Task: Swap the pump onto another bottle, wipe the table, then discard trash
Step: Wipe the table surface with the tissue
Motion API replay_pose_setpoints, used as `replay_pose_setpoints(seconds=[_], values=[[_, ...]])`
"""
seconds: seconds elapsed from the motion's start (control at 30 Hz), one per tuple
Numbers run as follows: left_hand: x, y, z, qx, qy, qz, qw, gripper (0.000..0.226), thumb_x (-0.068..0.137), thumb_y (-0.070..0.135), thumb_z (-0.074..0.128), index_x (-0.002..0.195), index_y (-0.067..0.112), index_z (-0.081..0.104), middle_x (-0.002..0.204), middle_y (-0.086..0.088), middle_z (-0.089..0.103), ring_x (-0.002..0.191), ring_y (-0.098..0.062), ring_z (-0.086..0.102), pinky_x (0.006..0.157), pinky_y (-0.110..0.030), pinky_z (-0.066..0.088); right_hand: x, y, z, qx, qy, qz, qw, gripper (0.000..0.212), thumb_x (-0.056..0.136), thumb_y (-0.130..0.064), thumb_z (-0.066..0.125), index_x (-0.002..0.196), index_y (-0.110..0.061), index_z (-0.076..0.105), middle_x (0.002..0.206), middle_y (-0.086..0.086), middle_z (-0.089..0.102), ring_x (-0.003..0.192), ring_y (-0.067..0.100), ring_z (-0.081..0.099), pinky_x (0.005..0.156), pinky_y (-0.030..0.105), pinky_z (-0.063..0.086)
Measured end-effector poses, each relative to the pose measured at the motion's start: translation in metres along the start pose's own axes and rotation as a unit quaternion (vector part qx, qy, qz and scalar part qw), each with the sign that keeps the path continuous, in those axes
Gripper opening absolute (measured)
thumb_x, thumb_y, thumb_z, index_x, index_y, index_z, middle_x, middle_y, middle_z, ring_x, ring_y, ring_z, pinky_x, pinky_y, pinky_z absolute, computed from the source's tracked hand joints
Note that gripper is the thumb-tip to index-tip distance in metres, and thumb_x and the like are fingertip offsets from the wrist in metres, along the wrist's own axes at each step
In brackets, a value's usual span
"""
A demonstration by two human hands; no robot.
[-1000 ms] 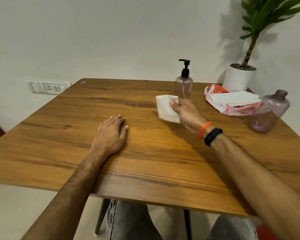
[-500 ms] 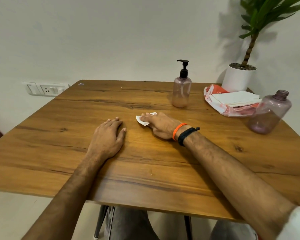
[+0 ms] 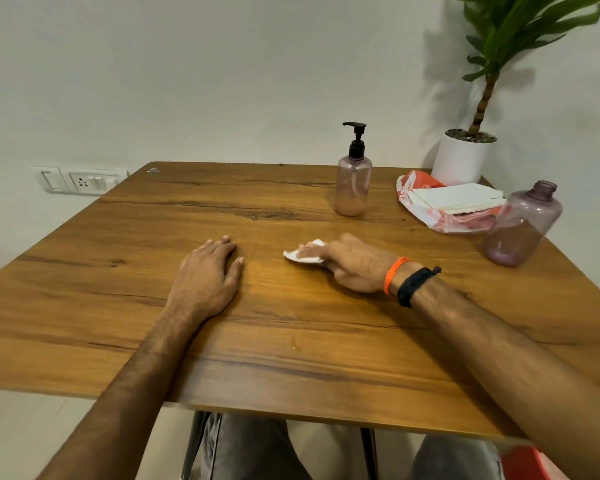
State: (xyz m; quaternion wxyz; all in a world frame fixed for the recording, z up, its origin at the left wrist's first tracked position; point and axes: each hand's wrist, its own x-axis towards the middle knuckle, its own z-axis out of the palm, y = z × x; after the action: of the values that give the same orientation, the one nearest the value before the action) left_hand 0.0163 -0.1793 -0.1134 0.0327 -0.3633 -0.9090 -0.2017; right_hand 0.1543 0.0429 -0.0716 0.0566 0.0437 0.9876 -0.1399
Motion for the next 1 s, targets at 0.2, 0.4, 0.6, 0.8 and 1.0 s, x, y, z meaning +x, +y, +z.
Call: replay_pose_setpoints(seconds=[0.2,0.4,0.6,0.8,1.0], values=[[-0.001,0.003,0.000,0.004,0.002,-0.010,1.000,0.048,0.099,0.035,0.043,0.141,0.012,0.048,0.153,-0.005,0.040,0.144,-0.025,0.032,0.117,-0.040,0.026,-0.032,-0.006,0.004,0.140,0.078,-0.050,0.986,0.030,0.100,-0.014,0.047,0.125,-0.017,0.064,0.096,0.006,0.071,0.072,0.004,0.055,0.064,0.014,0.041],[-0.002,0.004,-0.001,-0.002,-0.003,-0.006,1.000,0.048,0.099,0.034,0.042,0.141,0.011,0.047,0.154,-0.006,0.039,0.144,-0.024,0.031,0.118,-0.040,0.025,0.007,0.015,-0.024,0.161,0.281,0.080,0.943,0.039,0.098,-0.001,0.046,0.131,-0.017,0.060,0.103,0.010,0.069,0.059,0.003,0.046,0.045,0.001,0.035],[-0.001,0.001,-0.001,-0.003,-0.006,-0.005,1.000,0.049,0.099,0.036,0.041,0.142,0.012,0.046,0.154,-0.005,0.039,0.145,-0.023,0.030,0.118,-0.040,0.025,0.031,0.026,-0.010,0.032,0.112,0.110,0.987,0.054,0.094,0.003,0.042,0.143,-0.021,0.047,0.143,0.018,0.050,0.124,0.033,0.053,0.107,0.036,0.042],[0.000,0.001,-0.001,-0.002,-0.007,-0.003,1.000,0.048,0.099,0.035,0.042,0.141,0.011,0.047,0.154,-0.006,0.039,0.144,-0.024,0.031,0.118,-0.040,0.025,0.002,0.007,0.014,-0.001,0.053,0.032,0.998,0.057,0.097,-0.006,0.040,0.145,-0.036,0.040,0.151,0.007,0.042,0.132,0.030,0.045,0.113,0.041,0.036],[-0.002,0.005,0.000,0.008,-0.001,-0.015,1.000,0.048,0.099,0.035,0.043,0.141,0.011,0.047,0.153,-0.006,0.040,0.144,-0.024,0.031,0.118,-0.039,0.025,-0.041,-0.030,0.021,0.122,0.030,-0.095,0.987,0.045,0.100,-0.004,0.043,0.137,-0.027,0.054,0.138,-0.007,0.058,0.126,0.003,0.052,0.109,0.018,0.036]])
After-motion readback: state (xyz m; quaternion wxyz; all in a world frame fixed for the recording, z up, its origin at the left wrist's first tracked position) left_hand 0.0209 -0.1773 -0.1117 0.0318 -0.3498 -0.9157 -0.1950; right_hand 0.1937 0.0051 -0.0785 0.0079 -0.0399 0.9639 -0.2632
